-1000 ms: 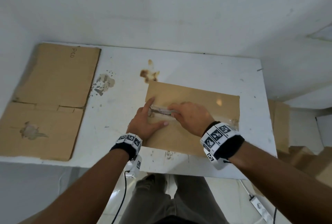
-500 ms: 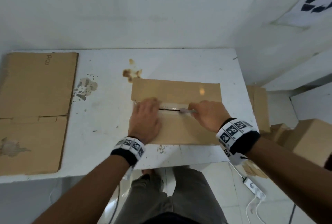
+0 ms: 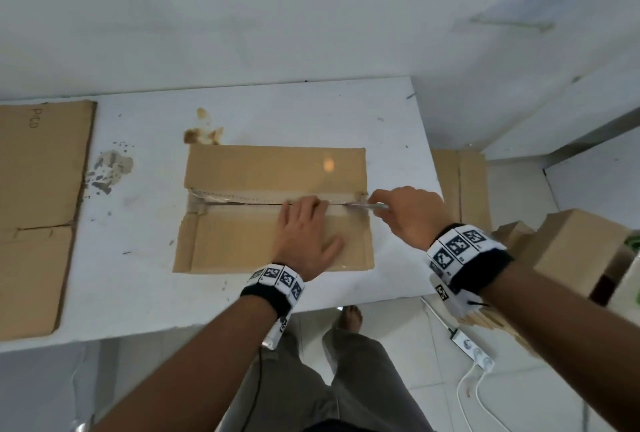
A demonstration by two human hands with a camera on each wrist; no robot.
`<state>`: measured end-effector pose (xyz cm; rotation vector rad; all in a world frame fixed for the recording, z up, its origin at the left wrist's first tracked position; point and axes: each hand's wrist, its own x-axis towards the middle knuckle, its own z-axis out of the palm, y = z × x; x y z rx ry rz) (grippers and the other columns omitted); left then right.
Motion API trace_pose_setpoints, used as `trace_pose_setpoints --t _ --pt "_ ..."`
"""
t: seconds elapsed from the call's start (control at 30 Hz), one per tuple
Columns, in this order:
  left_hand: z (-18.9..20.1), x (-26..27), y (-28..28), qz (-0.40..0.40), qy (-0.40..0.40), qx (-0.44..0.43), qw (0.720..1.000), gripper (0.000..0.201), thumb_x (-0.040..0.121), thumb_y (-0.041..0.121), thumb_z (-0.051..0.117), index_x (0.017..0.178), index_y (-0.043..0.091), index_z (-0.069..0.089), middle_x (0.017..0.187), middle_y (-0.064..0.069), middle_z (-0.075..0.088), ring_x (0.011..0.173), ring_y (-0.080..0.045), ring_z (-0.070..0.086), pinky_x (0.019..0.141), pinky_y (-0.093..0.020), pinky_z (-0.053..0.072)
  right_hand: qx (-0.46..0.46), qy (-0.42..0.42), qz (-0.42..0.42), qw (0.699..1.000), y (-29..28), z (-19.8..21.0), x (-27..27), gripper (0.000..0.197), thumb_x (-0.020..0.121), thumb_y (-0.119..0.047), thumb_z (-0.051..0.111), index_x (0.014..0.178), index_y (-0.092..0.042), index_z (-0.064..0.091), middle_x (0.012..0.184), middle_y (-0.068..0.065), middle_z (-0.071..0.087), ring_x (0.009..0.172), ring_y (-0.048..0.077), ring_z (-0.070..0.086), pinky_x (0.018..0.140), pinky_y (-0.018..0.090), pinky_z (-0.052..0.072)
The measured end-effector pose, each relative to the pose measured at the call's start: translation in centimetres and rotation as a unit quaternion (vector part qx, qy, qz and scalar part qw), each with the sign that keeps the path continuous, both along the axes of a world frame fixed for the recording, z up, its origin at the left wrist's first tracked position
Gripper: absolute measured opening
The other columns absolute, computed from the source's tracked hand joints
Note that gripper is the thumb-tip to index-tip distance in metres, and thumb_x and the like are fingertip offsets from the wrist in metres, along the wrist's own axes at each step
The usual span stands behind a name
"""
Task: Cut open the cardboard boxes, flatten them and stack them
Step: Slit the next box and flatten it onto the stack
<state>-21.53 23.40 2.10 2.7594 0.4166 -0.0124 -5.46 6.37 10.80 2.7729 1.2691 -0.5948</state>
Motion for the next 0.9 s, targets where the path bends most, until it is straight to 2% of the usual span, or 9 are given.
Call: trace_pose_setpoints --t 0.1,0.23,0.33,0.47,0.53,0.6,0.77,0.83,0.9 --pt "-1.2 0.3 -0.6 0.012 -0.025 0.017 0.999 0.078 0.089 0.081 0.037 0.133 0.019 0.054 0.13 -0.003 0.051 0.124 -0.027 0.048 0.119 -0.053 0.026 0.038 0.04 -0.032 0.998 -3.2 0.2 2.6 0.018 0.103 -0.037 0.047 0.111 -0.036 0.062 0.081 -0.004 0.062 0.072 0.02 0.061 0.057 0.032 0.044" --pt "-0.7 2.4 -1.3 0.072 0.015 0.072 0.995 0.084 0.081 0.093 0.032 0.114 0.019 0.054 0.117 -0.003 0.052 0.113 -0.027 0.046 0.107 -0.05 0.034 0.069 0.063 -0.03 0.995 -5.5 -0.4 3.8 0.02 0.104 -0.039 0.046 0.113 -0.035 0.063 0.078 -0.005 0.062 0.07 0.019 0.061 0.058 0.033 0.049" --pt "-0.5 3.7 -1.5 0.098 0.037 0.08 0.991 0.073 0.084 0.089 0.026 0.1 0.02 0.048 0.108 -0.004 0.05 0.106 -0.026 0.043 0.099 -0.05 0.035 0.104 0.067 -0.044 0.991 -5.8 -1.6 3.9 0.025 0.104 -0.043 0.044 0.118 -0.036 0.063 0.079 -0.004 0.066 0.072 0.022 0.062 0.061 0.034 0.05" --pt "-0.9 3.7 -1.2 0.117 -0.018 0.067 0.991 0.058 0.089 0.079 0.033 0.089 0.022 0.036 0.096 -0.007 0.051 0.097 -0.026 0.042 0.09 -0.047 0.035 0.143 0.117 -0.076 0.98 -6.0 -2.5 3.9 0.029 0.104 -0.042 0.047 0.121 -0.031 0.067 0.085 -0.002 0.07 0.077 0.021 0.065 0.064 0.033 0.051" --pt "-1.1 3.8 -1.2 0.125 -0.032 0.058 0.99 0.057 0.09 0.077 0.034 0.087 0.02 0.037 0.092 -0.007 0.05 0.094 -0.027 0.043 0.089 -0.047 0.036 0.178 0.171 -0.107 0.963 -6.2 -3.3 3.6 0.029 0.104 -0.041 0.049 0.119 -0.027 0.069 0.075 -0.008 0.066 0.069 0.014 0.062 0.062 0.032 0.05" --pt "-1.1 3.9 -1.2 0.133 -0.034 0.046 0.989 0.057 0.091 0.076 0.032 0.085 0.019 0.039 0.09 -0.006 0.049 0.093 -0.025 0.041 0.089 -0.047 0.037 0.207 0.233 -0.157 0.937 -7.1 -4.2 3.4 0.026 0.102 -0.04 0.053 0.112 -0.026 0.072 0.066 -0.012 0.06 0.059 0.006 0.057 0.055 0.025 0.044" --pt "-1.2 3.8 -1.3 0.138 -0.037 0.036 0.989 0.057 0.092 0.074 0.034 0.086 0.018 0.044 0.089 -0.004 0.049 0.093 -0.024 0.04 0.091 -0.047 0.037 0.245 0.265 -0.21 0.909 -8.5 -5.5 3.3 0.023 0.096 -0.046 0.061 0.101 -0.028 0.074 0.074 -0.008 0.067 0.063 0.008 0.061 0.055 0.022 0.042" --pt "-1.3 3.8 -1.2 0.14 -0.041 0.028 0.989 0.055 0.092 0.073 0.036 0.085 0.018 0.044 0.089 -0.004 0.049 0.093 -0.023 0.039 0.092 -0.046 0.037 0.252 0.281 -0.22 0.9 -7.8 -5.7 3.1 0.023 0.095 -0.045 0.063 0.1 -0.026 0.075 0.071 -0.011 0.063 0.059 0.005 0.058 0.053 0.022 0.041" --pt "-1.1 3.9 -1.2 0.14 -0.05 0.021 0.989 0.054 0.091 0.072 0.038 0.085 0.019 0.043 0.088 -0.003 0.048 0.092 -0.022 0.038 0.091 -0.046 0.036 0.242 0.307 -0.233 0.89 -7.4 -5.6 3.0 0.022 0.093 -0.046 0.065 0.095 -0.026 0.073 0.066 -0.008 0.062 0.052 0.009 0.055 0.049 0.025 0.043"
